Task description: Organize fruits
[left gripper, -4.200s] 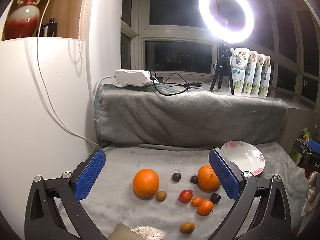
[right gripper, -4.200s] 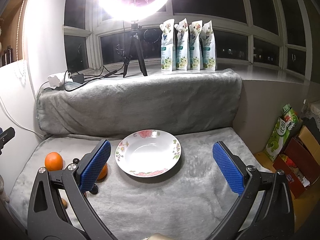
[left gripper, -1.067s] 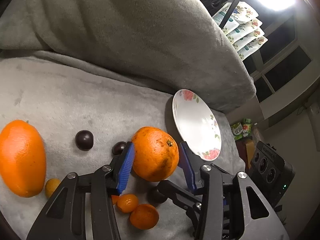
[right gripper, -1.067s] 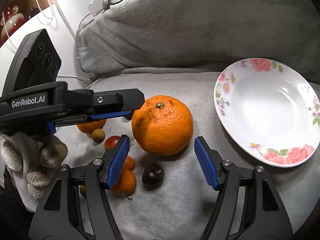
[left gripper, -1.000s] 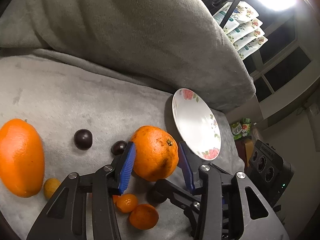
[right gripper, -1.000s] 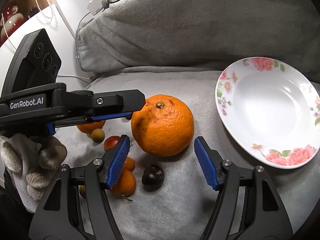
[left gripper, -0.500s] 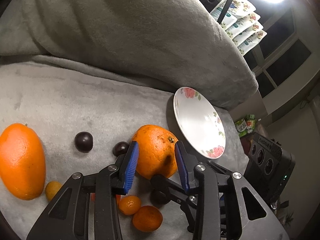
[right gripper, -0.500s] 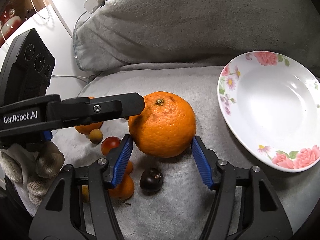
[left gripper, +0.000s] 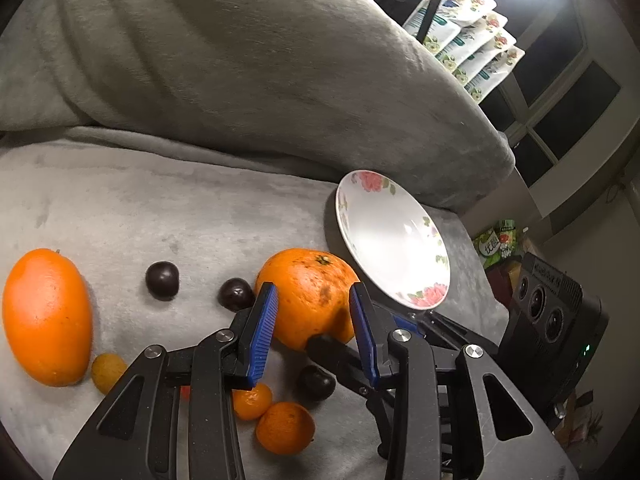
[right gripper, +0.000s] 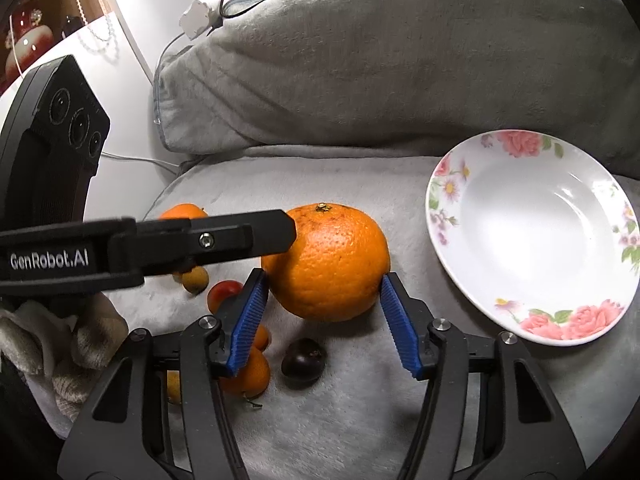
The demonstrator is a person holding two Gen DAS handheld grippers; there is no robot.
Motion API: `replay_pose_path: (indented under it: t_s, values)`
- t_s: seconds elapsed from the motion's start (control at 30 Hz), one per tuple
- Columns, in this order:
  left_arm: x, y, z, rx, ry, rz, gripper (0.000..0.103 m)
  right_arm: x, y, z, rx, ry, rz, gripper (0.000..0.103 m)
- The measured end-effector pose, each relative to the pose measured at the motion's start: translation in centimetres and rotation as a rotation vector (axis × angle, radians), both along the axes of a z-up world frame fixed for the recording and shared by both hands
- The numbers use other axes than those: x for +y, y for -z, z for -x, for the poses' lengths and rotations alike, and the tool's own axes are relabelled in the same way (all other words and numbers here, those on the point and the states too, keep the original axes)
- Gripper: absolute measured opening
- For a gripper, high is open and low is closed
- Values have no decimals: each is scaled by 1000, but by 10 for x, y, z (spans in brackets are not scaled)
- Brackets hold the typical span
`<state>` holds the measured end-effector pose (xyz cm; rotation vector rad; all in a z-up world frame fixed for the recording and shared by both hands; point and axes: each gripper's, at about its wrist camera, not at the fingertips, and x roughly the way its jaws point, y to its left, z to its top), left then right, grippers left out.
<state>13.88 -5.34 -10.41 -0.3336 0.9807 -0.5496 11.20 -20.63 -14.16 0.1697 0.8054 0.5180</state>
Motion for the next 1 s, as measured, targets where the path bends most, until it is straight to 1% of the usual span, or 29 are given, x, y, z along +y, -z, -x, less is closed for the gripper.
replay_pose_path:
  t_s: [0.17,0.2,0.23,0.27,0.3,0.37,0.4,0.47,0.5,0.53,0.6,0.63,0.67,0.7,0.73,0.83,0.9,1.0]
  values:
    - [-5,-3,3,-8,15,-3,34,0,1,1,2,-1,13,59]
    - [-6,-5,4,-13,22,0,32,1,1,1,3,-4,16,59]
    - [-8,-5,4,-10,30,3,24,4,2,0,8,-7,22,58]
    - [-9,-6,5,-11,28,-6,23,6,2,1,6,-6,32,58]
    - [-10,-7,4,-15,30,-17,23,9,2,1,-2,-5,43,58]
    - [-6,-6,1,3,24,1,23,9,2,2,-4,-7,41,57]
    - [-1,-4,-3,18,8,18,23,9,2,3,-4,-9,37,57]
    - [4,-2,-6,32,-22,15,24,10,2,4,-7,-14,40,56]
    - [7,2,-8,47,-43,0,26,10,3,6,-7,-14,43,56]
    - [10,5,-10,67,-49,5,31,11,3,6,-9,-16,48,56]
    - [13,11,-12,87,-52,17,33,12,3,7,-10,-17,51,56]
    - [14,12,-12,88,-52,15,39,12,3,6,-8,-17,53,56]
    - [13,13,-12,96,-50,6,51,12,4,6,-6,-17,53,56]
    - [13,15,-13,115,-44,2,60,11,4,6,-7,-18,54,56]
    - [12,16,-13,131,-41,3,65,12,4,6,-8,-18,57,57]
    - [8,21,-13,158,-17,17,65,14,4,6,-10,-19,71,58]
    - [5,24,-14,172,-7,28,65,13,5,5,-2,-14,73,63]
    - [7,27,-15,182,-9,63,64,11,7,2,7,-10,62,65]
